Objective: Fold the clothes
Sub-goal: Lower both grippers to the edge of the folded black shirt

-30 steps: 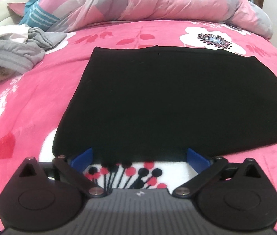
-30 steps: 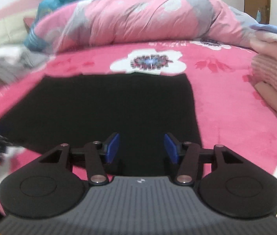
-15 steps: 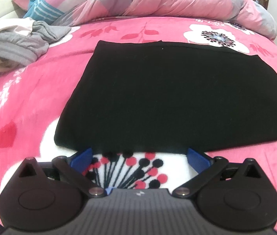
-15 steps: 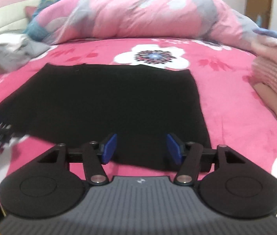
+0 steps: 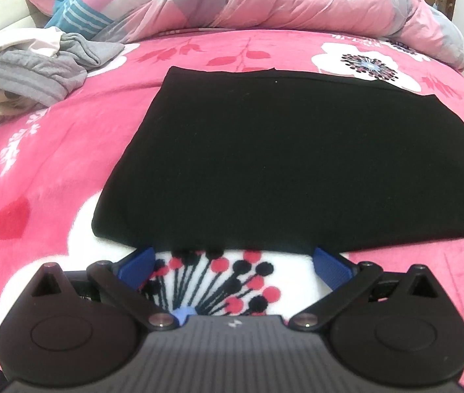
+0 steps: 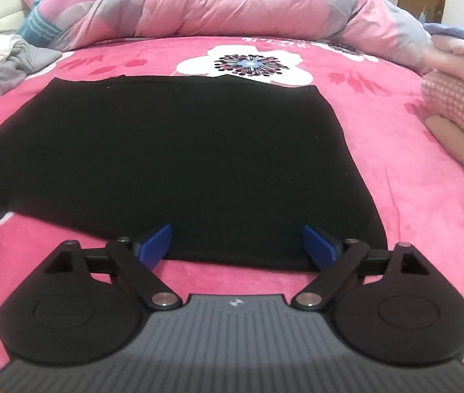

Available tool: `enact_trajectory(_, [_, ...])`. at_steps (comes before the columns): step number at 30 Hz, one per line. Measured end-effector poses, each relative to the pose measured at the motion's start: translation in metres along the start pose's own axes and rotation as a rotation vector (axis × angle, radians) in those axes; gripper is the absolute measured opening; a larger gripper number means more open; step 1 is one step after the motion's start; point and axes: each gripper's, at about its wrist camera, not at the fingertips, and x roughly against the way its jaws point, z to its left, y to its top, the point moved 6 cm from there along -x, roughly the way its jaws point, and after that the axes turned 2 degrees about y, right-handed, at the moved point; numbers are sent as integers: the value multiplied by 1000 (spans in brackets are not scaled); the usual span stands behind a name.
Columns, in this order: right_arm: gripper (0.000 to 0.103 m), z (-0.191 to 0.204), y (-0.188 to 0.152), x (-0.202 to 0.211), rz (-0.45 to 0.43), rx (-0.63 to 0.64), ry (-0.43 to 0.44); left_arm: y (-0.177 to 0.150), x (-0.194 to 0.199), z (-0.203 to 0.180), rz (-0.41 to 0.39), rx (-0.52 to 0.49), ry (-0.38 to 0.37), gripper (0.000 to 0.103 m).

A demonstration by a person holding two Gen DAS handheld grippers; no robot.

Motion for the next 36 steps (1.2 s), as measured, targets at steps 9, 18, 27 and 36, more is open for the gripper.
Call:
enact_trajectory(9, [102, -2, -3, -4, -9, -55, -36, 0, 0, 0, 2, 7, 2, 103])
enact_trajectory(18, [102, -6, -6, -4, -32, -80, -16, 0, 1, 0, 8, 12, 7, 103])
enact_trajectory(27, [102, -7, -9, -3, -62, -87, -4, -2, 1, 1, 2, 31, 6, 103])
enact_trajectory(36, [102, -8, -12, -1, -90, -82, 2, -6, 3, 4, -31, 42, -8, 103])
